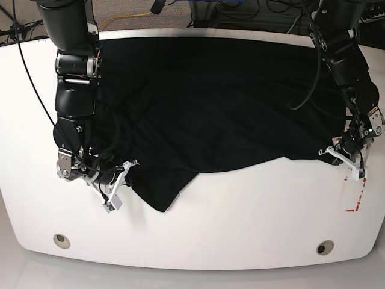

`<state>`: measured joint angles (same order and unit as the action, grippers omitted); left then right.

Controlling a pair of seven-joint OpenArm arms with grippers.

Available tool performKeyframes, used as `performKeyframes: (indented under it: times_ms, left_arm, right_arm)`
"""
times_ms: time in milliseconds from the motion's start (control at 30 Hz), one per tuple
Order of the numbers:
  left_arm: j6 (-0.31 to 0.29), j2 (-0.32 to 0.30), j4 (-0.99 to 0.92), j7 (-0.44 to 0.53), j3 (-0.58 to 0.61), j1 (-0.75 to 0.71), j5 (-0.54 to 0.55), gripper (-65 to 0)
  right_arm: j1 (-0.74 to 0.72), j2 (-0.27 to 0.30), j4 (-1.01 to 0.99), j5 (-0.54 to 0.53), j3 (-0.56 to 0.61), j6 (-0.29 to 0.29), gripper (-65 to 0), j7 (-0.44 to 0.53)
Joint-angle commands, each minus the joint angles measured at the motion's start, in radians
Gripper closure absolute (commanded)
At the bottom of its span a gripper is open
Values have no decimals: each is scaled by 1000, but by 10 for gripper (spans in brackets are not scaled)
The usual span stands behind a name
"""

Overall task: Fold the T-shirt properly
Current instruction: 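Lift the grasped edge with both grippers and fold it over the shirt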

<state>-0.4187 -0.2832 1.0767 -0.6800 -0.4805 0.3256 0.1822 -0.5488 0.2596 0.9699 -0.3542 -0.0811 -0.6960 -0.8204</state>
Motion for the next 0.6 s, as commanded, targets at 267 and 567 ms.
performKeyframes:
  times_ms: [267, 567]
  left_arm:
    - [-153, 11, 288, -62, -10, -76, 12, 0]
    - [-157, 14, 336, -62, -48, -176, 12, 0]
  right_arm:
    - [154, 31, 525, -15, -159, -2, 0, -281]
    - [307, 30, 851, -15, -225, -2, 0, -434]
